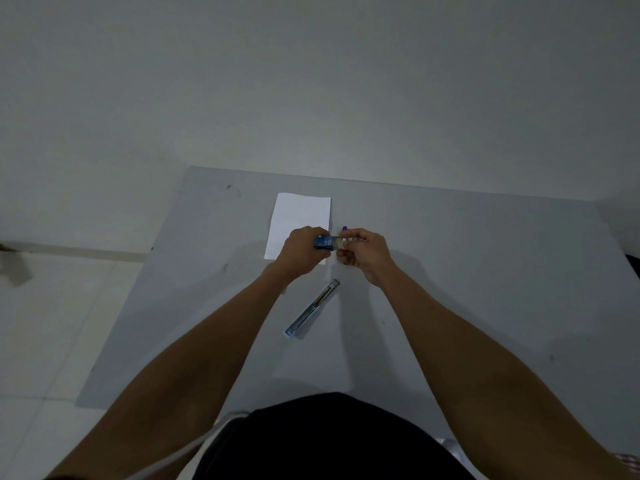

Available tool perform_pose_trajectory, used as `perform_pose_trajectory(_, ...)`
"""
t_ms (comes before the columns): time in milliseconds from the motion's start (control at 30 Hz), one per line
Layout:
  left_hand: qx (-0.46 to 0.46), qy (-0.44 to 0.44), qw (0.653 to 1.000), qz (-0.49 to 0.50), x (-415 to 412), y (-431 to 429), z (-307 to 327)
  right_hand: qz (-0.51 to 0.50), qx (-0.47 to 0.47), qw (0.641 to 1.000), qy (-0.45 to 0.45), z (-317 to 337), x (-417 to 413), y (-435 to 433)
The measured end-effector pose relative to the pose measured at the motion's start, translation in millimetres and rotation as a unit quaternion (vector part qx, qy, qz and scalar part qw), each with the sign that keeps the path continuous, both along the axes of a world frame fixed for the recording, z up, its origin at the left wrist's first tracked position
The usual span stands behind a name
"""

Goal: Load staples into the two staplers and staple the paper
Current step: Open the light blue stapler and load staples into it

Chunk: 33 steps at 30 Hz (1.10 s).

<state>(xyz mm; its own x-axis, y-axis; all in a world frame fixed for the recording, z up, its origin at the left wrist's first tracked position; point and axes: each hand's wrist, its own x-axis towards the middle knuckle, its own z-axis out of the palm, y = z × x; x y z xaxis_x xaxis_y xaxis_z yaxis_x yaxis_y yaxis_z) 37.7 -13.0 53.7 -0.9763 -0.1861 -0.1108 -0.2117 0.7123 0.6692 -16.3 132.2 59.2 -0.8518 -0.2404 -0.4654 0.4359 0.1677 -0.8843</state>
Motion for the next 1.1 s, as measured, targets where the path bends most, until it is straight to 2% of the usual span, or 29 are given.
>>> perform_pose_trajectory(200,-0.024,0.010,1.000,0.002,3,-6,0,-0.020,-0.008,1.000,-0.003,-6,-2,4)
perform_pose_trajectory(300,-0.026,0.012,1.000,0.006,3,-5,-1,-0.006,0.020,1.000,0.021,-8,-1,4)
perform_pose_trajectory(400,-0.031,0.009,0.999,0.012,4,-3,-3,0.011,0.079,0.992,0.101,-6,2,3)
perform_pose_trajectory(500,-0.036,0.007,0.999,0.022,3,-2,-1,0.056,0.139,0.964,0.219,-10,3,2)
perform_pose_trajectory(633,-0.040,0.007,0.999,0.026,2,0,1,0.110,0.185,0.938,0.271,-12,3,0)
perform_pose_trajectory(833,-0.049,0.006,0.999,0.012,4,-1,1,0.149,0.208,0.931,0.262,-12,0,-2)
perform_pose_trajectory(1000,-0.051,0.002,0.999,0.006,7,-1,-2,0.168,0.197,0.940,0.224,-10,-4,-2)
perform_pose_trajectory(1100,-0.044,-0.004,0.999,0.017,6,-4,-2,0.142,0.188,0.954,0.186,-7,-8,0)
